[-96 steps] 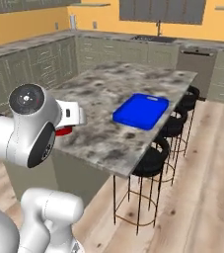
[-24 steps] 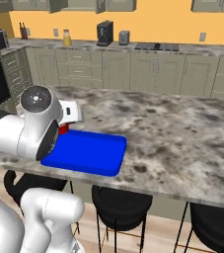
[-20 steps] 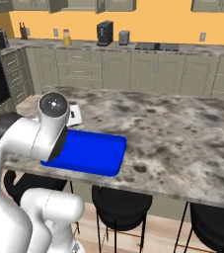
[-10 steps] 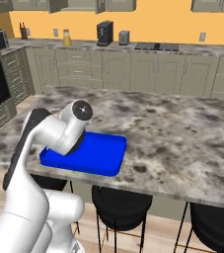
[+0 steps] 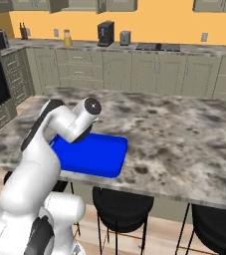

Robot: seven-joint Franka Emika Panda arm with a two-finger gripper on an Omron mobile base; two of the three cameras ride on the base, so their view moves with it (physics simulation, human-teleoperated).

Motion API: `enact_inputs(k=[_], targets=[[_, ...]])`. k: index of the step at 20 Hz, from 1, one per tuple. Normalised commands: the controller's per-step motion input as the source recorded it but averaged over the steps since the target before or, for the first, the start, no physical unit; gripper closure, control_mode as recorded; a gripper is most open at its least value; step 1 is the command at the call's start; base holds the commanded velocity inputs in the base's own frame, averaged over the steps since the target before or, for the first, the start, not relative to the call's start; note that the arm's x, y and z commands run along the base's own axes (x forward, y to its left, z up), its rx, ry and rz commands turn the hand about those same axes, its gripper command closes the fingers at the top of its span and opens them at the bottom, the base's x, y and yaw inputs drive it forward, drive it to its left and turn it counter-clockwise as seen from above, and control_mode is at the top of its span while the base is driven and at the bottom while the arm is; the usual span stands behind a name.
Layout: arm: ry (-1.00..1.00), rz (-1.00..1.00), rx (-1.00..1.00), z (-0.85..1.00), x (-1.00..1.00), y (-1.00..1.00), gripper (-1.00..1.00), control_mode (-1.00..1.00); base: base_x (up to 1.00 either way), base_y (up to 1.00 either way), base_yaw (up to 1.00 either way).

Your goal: There is a tray on the dining counter. Grab the cup, mug, and pitcher and place them on the tray. The pitcher may be placed next to the tray if it cannot fit the tray.

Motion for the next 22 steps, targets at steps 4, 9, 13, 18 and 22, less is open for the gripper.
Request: enact_inputs(k=[4,9,13,18,22], targets=[[0.05,0.0,0.0,-0.48,0.54,0.05,1.0,-1.0,0.0,0.0,0.0],[0.01,0.05,0.03,-0.4,0.17,0.19,1.0,-1.0,0.0,0.0,0.0],[0.0,0.08,0.07,-0.21,0.08,0.08,1.0,-1.0,0.0,0.0,0.0],[0.0,0.06,0.01,-0.37,0.26,0.17,1.0,-1.0,0.0,0.0,0.0],[0.0,0.02,0.0,-0.31,0.11,0.39,1.0,-1.0,0.0,0.0,0.0]])
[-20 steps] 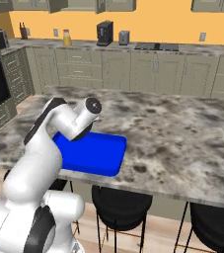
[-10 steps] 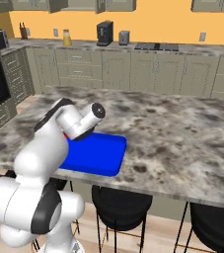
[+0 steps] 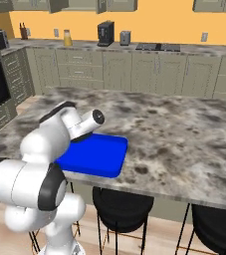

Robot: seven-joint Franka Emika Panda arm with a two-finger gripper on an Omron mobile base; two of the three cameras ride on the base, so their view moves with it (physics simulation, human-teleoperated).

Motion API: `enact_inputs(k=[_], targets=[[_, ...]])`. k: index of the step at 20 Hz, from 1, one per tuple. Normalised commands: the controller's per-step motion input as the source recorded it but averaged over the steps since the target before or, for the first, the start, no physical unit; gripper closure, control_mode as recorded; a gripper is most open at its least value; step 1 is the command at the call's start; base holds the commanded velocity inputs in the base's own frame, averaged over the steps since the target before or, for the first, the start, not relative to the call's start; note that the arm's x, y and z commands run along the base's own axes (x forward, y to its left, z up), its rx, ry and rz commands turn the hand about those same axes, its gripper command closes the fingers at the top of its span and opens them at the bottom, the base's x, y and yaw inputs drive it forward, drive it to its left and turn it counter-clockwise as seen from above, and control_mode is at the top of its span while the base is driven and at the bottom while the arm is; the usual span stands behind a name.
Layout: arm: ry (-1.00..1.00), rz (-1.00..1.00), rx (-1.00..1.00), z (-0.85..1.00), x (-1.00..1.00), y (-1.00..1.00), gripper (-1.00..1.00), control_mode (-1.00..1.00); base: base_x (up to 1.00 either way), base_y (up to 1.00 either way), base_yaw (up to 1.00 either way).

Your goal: There is a tray on the dining counter. Grab the cup, mug, and pitcher and place them on the tray. The pitcher may be placed next to the tray if it cannot fit the tray.

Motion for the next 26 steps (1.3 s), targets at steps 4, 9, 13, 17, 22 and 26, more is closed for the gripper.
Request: enact_inputs(k=[4,9,13,17,22,26], targets=[[0.0,0.0,0.0,-0.17,0.33,0.36,1.0,-1.0,0.0,0.0,0.0],[0.0,0.0,0.0,-0.11,0.51,0.11,1.0,-1.0,0.0,0.0,0.0],[0.0,0.0,0.03,-0.28,0.15,0.0,1.0,-1.0,0.0,0.0,0.0],[0.0,0.0,0.03,-0.28,0.0,0.0,1.0,-1.0,0.0,0.0,0.0],[0.03,0.0,0.03,-0.14,0.0,0.0,1.0,-1.0,0.0,0.0,0.0],[0.03,0.0,0.01,-0.14,0.13,0.0,1.0,-1.0,0.0,0.0,0.0]])
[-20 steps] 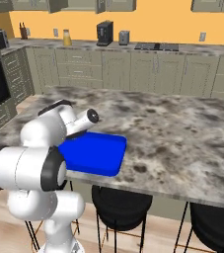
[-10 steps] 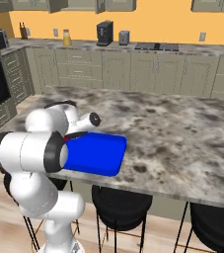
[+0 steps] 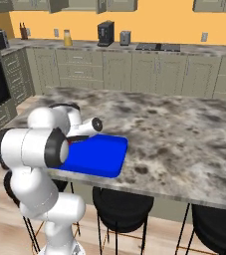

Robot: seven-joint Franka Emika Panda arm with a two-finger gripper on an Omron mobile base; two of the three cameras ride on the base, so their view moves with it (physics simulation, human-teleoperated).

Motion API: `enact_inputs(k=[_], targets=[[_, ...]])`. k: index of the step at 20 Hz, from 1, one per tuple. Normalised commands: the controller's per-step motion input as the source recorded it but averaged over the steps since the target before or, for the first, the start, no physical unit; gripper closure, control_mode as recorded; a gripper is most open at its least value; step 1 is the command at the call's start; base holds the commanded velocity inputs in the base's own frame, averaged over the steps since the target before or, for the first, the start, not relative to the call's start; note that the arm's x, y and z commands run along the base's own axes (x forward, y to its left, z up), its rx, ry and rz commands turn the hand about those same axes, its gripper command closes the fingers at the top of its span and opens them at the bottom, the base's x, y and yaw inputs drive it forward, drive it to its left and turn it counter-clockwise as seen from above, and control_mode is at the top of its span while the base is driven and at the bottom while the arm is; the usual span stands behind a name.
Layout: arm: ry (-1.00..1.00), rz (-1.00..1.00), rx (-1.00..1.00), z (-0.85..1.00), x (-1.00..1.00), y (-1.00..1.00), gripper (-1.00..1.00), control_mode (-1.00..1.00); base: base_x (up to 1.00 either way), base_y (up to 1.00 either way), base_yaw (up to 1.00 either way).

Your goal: There is a tray on the dining counter. Grab the cup, mug, and pitcher and place them on the tray. The pitcher may be placed next to the tray if it cannot fit the tray.

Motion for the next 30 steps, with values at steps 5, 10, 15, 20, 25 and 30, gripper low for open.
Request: enact_inputs(k=[5,10,15,20,25,30], targets=[[0.03,0.0,0.0,-0.09,0.27,0.0,1.0,-1.0,0.0,0.0,0.0],[0.02,0.0,0.0,-0.16,0.23,0.05,1.0,-1.0,0.0,0.0,0.0],[0.0,0.0,0.0,-0.17,0.29,0.1,1.0,-1.0,0.0,0.0,0.0],[0.0,0.0,0.0,-0.13,0.34,0.06,1.0,-1.0,0.0,0.0,0.0],[0.0,0.0,0.0,-0.13,0.23,0.03,1.0,-1.0,0.0,0.0,0.0],[0.0,0.0,0.0,-0.08,0.03,0.05,-1.0,-1.0,0.0,0.0,0.0]])
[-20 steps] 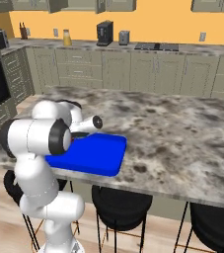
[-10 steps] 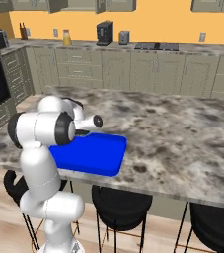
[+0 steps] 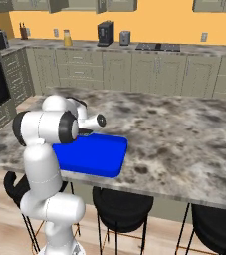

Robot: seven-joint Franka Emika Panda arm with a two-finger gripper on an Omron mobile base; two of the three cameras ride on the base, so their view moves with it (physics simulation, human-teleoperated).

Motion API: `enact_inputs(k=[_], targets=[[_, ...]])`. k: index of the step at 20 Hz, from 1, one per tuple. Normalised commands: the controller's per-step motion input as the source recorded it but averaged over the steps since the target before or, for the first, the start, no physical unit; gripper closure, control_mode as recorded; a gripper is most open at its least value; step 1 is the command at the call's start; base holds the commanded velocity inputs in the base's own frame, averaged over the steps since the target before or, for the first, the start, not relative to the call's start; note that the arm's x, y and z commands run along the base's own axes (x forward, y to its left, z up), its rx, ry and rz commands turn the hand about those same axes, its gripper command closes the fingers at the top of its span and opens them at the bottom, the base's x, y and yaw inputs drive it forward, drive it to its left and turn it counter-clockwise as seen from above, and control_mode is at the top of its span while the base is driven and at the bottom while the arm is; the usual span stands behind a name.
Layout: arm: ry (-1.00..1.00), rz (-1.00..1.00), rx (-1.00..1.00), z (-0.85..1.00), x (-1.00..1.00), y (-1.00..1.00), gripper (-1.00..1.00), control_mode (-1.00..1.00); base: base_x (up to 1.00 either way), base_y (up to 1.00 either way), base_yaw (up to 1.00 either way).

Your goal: There is a tray on the dining counter. Grab the cup, mug, and pitcher and place them on the tray. The pitcher may be placed next to the tray if it cannot fit the tray.

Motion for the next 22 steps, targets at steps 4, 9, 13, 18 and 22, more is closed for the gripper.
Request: enact_inputs(k=[4,9,13,18,22], targets=[[0.01,0.01,0.0,0.0,0.0,0.0,-1.0,-1.0,0.0,0.0,0.0],[0.0,0.01,0.0,0.0,0.0,0.0,-1.0,-1.0,0.0,0.0,0.0],[0.0,0.0,0.0,0.0,-0.08,0.0,-1.0,-1.0,0.0,0.0,0.0],[-0.01,0.0,0.0,0.01,-0.24,0.0,-1.0,-1.0,0.0,0.0,0.0],[-0.01,-0.02,-0.01,0.03,-0.82,0.0,-1.0,-1.0,0.0,0.0,0.0]])
